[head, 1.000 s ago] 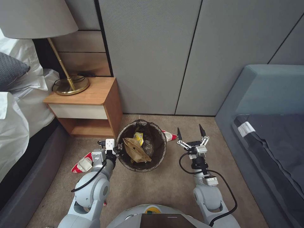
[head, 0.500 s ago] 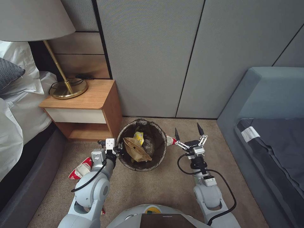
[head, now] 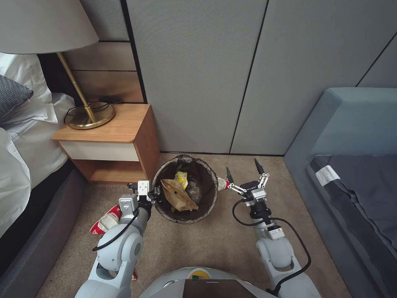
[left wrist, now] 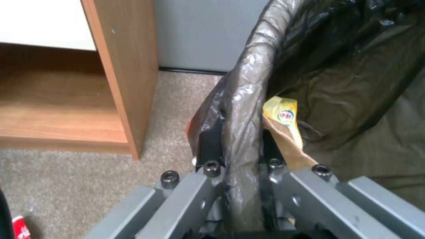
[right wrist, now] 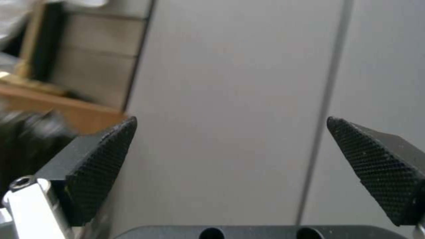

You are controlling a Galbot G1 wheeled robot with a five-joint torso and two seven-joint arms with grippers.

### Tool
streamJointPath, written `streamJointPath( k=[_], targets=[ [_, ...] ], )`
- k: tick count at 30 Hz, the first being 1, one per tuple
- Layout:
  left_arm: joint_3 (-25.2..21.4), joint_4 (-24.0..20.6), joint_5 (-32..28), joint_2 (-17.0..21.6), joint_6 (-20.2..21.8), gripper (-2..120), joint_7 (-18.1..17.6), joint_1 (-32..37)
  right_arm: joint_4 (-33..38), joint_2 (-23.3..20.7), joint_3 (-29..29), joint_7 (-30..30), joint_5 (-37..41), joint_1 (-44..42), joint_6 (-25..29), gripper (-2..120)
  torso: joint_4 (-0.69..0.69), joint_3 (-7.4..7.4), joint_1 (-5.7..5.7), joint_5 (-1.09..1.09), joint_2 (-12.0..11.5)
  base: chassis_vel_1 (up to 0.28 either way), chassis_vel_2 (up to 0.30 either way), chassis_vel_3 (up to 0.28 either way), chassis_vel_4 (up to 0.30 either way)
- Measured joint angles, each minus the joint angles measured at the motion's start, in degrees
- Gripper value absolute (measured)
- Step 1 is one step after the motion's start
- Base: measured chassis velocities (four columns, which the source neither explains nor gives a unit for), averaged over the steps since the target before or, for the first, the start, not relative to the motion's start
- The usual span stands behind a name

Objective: Pick up the trash bin, then pick up the garbage from the floor and place it into the trash bin.

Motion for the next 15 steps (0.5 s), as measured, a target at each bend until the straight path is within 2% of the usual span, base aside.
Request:
streamJointPath(
  k=[2, 3, 6, 7, 9, 10, 14, 15],
  targets=[
    [0.0, -0.3, 0.2, 0.0, -0.2, 0, 0.0, 0.0, -2.0, -3.2, 0.8, -6.0, 1.0, 2.1, -1.9, 100, 0.01, 0.00, 0.00, 0.01, 0.0, 0.000, 0.000, 0.000, 0.000],
    [0.0, -0.3, 0.2, 0.0, -0.2, 0, 0.0, 0.0, -2.0, -3.2, 0.8, -6.0, 1.0, 2.1, -1.9, 100, 0.01, 0.00, 0.00, 0.01, 0.0, 0.000, 0.000, 0.000, 0.000],
    [0.0, -0.8, 0.3, 0.1, -0.2, 0, 0.0, 0.1, -7.0, -9.4, 0.4, -13.0, 2.3, 6.3, -4.7, 100, 0.01, 0.01, 0.00, 0.02, 0.0, 0.000, 0.000, 0.000, 0.000],
    [0.0, -0.8, 0.3, 0.1, -0.2, 0, 0.0, 0.1, -7.0, -9.4, 0.4, -13.0, 2.3, 6.3, -4.7, 100, 0.01, 0.01, 0.00, 0.02, 0.0, 0.000, 0.000, 0.000, 0.000],
    [-0.1, -0.9, 0.3, 0.1, -0.2, 0, -0.1, 0.1, -10.4, -13.6, -0.3, -18.2, 3.4, 9.3, -6.4, 100, 0.01, 0.01, 0.00, 0.00, 0.0, 0.000, 0.000, 0.000, 0.000],
    [-0.1, -0.9, 0.3, 0.1, -0.2, 0, -0.1, 0.1, -10.4, -13.6, -0.3, -18.2, 3.4, 9.3, -6.4, 100, 0.01, 0.01, 0.00, 0.00, 0.0, 0.000, 0.000, 0.000, 0.000],
    [-0.2, -1.0, 0.3, 0.0, -0.2, 0, -0.1, 0.2, -16.0, -18.0, -1.4, -27.1, 4.2, 14.5, -8.4, 100, 0.00, 0.01, 0.00, 0.01, 0.0, 0.000, 0.000, 0.000, 0.000],
    [-0.2, -1.0, 0.3, 0.0, -0.2, 0, -0.1, 0.2, -16.0, -18.0, -1.4, -27.1, 4.2, 14.5, -8.4, 100, 0.00, 0.01, 0.00, 0.01, 0.0, 0.000, 0.000, 0.000, 0.000]
  ],
)
